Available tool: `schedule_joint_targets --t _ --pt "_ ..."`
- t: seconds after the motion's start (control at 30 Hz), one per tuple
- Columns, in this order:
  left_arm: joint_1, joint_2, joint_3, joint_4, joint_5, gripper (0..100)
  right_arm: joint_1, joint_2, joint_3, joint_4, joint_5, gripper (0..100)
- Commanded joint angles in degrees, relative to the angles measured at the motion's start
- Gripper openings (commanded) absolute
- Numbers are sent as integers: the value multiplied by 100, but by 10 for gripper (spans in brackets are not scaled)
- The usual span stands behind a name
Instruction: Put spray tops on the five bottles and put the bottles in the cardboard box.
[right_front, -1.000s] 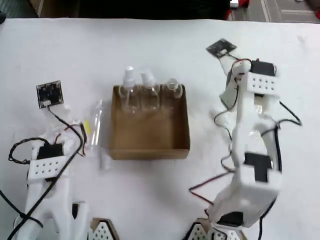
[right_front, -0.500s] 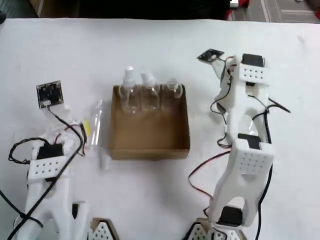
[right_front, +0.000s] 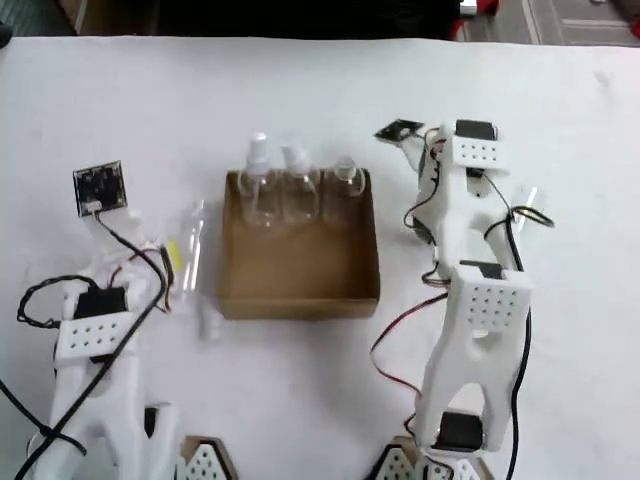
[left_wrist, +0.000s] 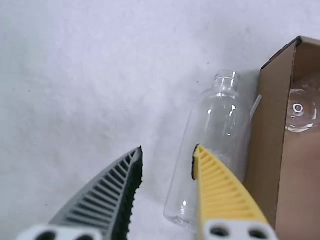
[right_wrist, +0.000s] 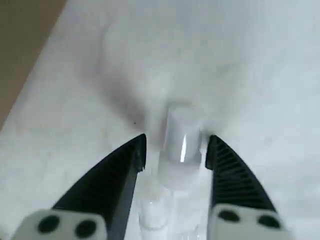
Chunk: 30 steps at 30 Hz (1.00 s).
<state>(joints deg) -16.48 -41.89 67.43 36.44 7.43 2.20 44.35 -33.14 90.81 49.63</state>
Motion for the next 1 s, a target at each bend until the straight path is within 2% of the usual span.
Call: schedule_joint_targets --t 0.0,0.1,0.27,0.43,0.5,0.8,0.97 --pt "31 -189 -62 9 -53 162 48 -84 -220 -286 -35 96" --pt "57 -189 -62 9 -53 161 57 -84 -387 -242 -26 9" --pt "57 -189 -62 0 -35 160 92 -101 -844 -145 -26 16" --pt "66 -189 -53 0 -35 160 101 -365 -2382 796 -26 16" --pt "66 -189 -53 -9 -26 160 163 -655 -2892 804 -132 16" --pt "66 -189 -53 -18 -26 159 233 -2264 -4387 769 -1609 16" --pt "66 -189 -53 0 -18 159 31 -3081 -4844 778 -2945 16"
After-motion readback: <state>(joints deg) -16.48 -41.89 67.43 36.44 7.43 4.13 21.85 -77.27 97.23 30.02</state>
